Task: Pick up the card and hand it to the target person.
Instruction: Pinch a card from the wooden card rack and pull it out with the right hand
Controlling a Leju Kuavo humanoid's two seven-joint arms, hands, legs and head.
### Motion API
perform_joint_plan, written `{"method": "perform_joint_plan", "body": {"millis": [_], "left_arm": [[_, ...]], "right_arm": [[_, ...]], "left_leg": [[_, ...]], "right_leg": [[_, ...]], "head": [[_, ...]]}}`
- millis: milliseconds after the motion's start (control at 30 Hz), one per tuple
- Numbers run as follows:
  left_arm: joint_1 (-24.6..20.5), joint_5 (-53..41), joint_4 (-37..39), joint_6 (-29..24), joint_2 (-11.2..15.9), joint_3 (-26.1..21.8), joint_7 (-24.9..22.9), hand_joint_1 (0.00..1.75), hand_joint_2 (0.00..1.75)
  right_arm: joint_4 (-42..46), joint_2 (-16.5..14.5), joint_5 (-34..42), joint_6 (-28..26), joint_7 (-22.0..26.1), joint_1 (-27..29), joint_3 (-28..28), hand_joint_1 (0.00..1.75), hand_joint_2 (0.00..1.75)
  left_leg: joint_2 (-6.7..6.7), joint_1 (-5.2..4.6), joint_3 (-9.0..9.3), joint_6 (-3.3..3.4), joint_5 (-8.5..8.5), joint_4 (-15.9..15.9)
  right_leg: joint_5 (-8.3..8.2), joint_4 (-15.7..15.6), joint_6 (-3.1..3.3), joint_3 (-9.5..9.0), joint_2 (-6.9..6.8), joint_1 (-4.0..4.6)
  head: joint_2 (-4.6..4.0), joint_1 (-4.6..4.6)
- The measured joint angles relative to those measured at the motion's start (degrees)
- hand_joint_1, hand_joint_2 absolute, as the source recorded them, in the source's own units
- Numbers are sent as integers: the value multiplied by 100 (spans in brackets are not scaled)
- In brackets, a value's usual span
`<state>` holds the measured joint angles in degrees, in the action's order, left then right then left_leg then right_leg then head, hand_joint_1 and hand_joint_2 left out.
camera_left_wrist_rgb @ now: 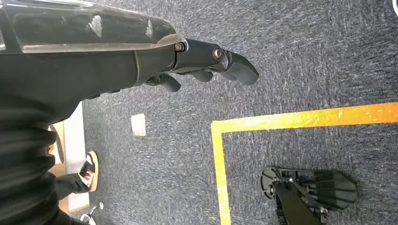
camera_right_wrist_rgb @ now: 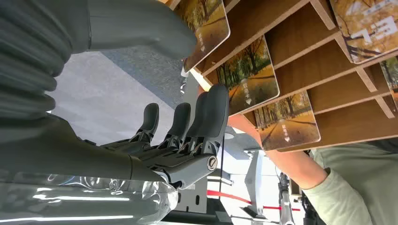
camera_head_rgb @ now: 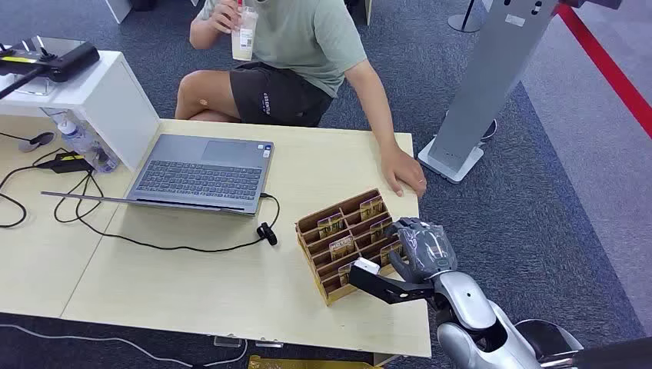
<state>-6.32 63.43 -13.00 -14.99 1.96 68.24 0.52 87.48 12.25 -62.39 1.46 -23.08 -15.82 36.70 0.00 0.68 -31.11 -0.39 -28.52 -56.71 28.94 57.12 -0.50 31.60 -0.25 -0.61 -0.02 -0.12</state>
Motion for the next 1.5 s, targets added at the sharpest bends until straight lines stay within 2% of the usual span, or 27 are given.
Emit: {"method": "perform_joint_plan", "body": {"millis": [800, 933, 1167, 1333, 1500], "left_arm": [[0, -67, 0, -1, -8, 2, -25, 0, 175], [0, -72, 0, 4, -8, 3, -7, 0, 175], [0, -79, 0, 9, -8, 8, -4, 0, 175], [0, -113, 0, 24, -8, 11, 22, 0, 175], [0, -120, 0, 40, -8, 13, 33, 0, 175]], "right_arm": [[-269, 8, 131, -142, -39, 142, -15, 79, 175], [-291, 8, 132, -152, -39, 173, -16, 73, 175], [-313, 8, 132, -159, -39, 202, -18, 83, 175], [-338, 8, 132, -159, -39, 236, -35, 98, 175], [-338, 2, 132, -162, -39, 248, -70, 101, 175]], "left_leg": [[0, 0, 0, 0, 0, 0], [0, 0, 0, 0, 0, 0], [0, 0, 1, 0, 0, 0], [0, 0, 0, 0, 0, 0], [0, 0, 0, 0, 0, 0]], "right_leg": [[0, 0, 0, 0, 0, 0], [0, 0, 0, 0, 0, 0], [0, 0, 0, 0, 0, 0], [0, 0, 0, 0, 0, 0], [0, 0, 0, 0, 0, 0]], "head": [[0, 3], [0, 1], [0, 1], [0, 3], [0, 1]]}}
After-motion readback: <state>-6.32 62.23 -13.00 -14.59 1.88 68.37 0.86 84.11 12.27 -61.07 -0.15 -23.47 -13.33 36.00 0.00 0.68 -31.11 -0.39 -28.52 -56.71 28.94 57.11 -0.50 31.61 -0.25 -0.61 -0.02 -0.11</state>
